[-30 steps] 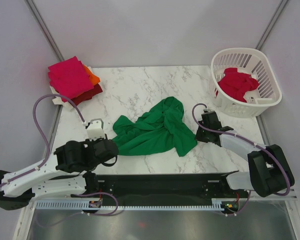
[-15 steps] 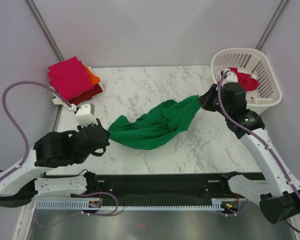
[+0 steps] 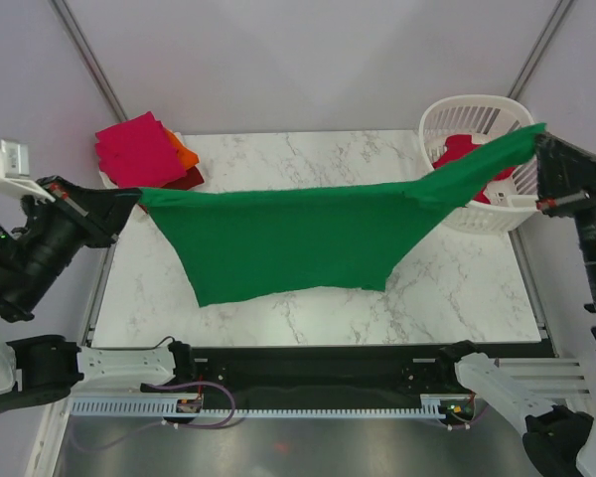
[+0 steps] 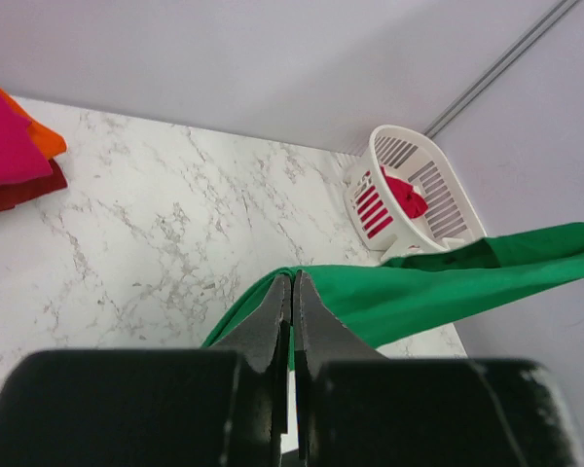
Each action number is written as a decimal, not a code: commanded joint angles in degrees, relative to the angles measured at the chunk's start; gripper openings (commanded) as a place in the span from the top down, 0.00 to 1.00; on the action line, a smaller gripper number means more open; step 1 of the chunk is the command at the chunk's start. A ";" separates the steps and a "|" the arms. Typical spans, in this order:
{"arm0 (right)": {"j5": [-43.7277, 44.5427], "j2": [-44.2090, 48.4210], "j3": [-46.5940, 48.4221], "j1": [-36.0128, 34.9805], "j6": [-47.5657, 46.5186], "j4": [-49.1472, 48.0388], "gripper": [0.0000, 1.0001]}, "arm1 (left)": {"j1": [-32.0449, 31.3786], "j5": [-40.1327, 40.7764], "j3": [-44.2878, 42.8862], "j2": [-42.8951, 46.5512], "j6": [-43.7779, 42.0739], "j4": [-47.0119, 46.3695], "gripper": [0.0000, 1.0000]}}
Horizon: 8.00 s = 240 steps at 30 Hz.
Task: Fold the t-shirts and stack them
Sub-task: Flatten the tshirt out, then fold the tshirt
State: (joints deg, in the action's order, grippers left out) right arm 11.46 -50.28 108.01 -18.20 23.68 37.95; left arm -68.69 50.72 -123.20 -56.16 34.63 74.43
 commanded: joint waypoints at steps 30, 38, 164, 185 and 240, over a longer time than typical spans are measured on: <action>3.36 -73.00 23.83 10.29 3.22 -6.29 0.02 | 67.46 -47.90 -19.55 -68.30 -16.44 -7.80 0.10; 1.28 -65.13 21.30 9.23 0.31 -4.55 0.02 | 65.70 -48.18 -5.50 -55.30 -17.49 -13.44 0.00; -14.45 7.91 -74.27 -5.97 17.98 3.35 1.00 | 66.49 -48.69 85.41 3.77 6.68 -40.08 0.98; -14.81 11.10 -58.00 -6.06 14.47 10.92 1.00 | 66.49 -51.16 72.40 12.75 4.83 -18.10 0.98; 7.16 -59.84 -14.76 -0.44 5.59 -5.79 1.00 | 71.85 -45.44 34.61 -55.28 -8.61 -24.95 0.93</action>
State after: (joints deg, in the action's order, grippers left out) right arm 15.55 -109.30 90.15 -19.14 29.50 33.80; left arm 3.07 6.13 -85.12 -110.08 28.86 50.50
